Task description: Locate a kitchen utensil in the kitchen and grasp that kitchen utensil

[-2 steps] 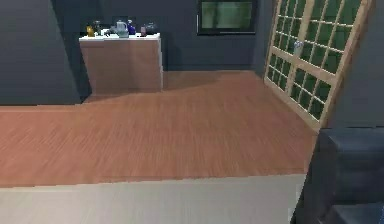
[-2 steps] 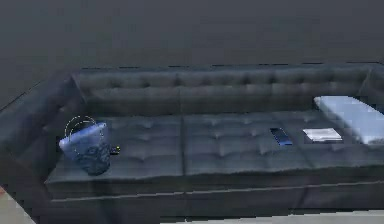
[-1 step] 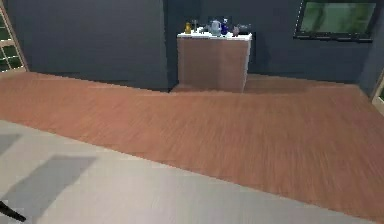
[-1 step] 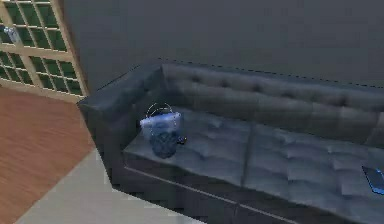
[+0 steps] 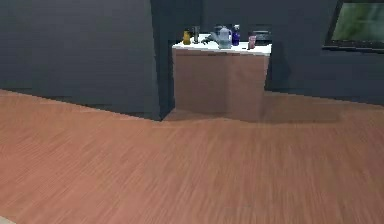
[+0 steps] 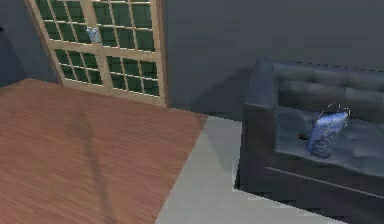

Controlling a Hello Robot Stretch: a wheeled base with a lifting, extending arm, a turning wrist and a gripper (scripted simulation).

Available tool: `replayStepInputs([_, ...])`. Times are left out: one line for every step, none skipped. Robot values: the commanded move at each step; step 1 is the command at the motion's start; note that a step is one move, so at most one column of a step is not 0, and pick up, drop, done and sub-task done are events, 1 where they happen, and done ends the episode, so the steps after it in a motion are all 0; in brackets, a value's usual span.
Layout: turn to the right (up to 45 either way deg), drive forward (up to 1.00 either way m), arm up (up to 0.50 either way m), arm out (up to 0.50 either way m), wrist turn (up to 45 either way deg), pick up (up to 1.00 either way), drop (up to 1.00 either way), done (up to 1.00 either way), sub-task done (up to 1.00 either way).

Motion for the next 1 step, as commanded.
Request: replayStepInputs([0.0,1.00,0.00,0.00,0.0,0.00,0.00,0.00,0.00])
